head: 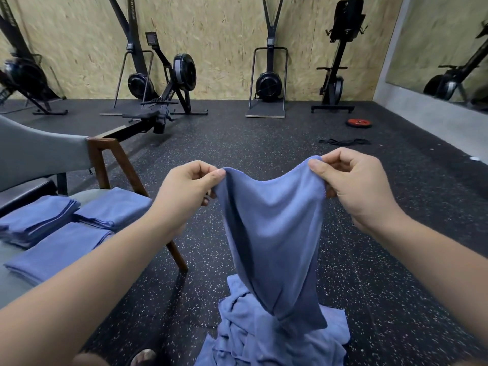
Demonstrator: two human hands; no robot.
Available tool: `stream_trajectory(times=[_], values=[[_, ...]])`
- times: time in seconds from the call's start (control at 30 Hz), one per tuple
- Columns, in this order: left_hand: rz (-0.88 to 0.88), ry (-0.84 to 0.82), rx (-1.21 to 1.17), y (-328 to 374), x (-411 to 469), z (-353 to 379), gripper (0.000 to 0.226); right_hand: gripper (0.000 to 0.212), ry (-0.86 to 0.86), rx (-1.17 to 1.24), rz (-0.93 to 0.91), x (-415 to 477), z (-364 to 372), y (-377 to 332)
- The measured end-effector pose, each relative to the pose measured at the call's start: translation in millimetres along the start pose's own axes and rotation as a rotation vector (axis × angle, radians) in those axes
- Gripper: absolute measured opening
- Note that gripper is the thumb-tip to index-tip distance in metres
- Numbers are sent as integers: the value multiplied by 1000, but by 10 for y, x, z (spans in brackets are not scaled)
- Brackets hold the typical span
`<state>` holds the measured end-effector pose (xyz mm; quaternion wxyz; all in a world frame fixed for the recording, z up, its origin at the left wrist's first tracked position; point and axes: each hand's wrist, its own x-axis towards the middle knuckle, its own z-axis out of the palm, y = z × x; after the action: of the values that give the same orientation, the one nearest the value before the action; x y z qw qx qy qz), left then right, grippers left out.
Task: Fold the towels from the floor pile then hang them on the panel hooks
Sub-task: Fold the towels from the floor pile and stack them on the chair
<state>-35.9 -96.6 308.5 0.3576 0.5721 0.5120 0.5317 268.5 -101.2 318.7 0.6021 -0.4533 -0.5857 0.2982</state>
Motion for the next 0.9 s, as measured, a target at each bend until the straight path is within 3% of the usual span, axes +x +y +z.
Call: stream_trajectory(times=[0.33, 0.53, 0.9], values=[[-27, -268, -139, 226, -303, 374, 11, 12, -199, -98, -110, -317, 403, -101], [76, -195, -99, 280, -344, 398, 19, 7, -249, -163, -183, -383, 433, -164], [157, -76, -39, 299, -343, 344, 8, 50, -398, -250, -322, -474, 520, -164]])
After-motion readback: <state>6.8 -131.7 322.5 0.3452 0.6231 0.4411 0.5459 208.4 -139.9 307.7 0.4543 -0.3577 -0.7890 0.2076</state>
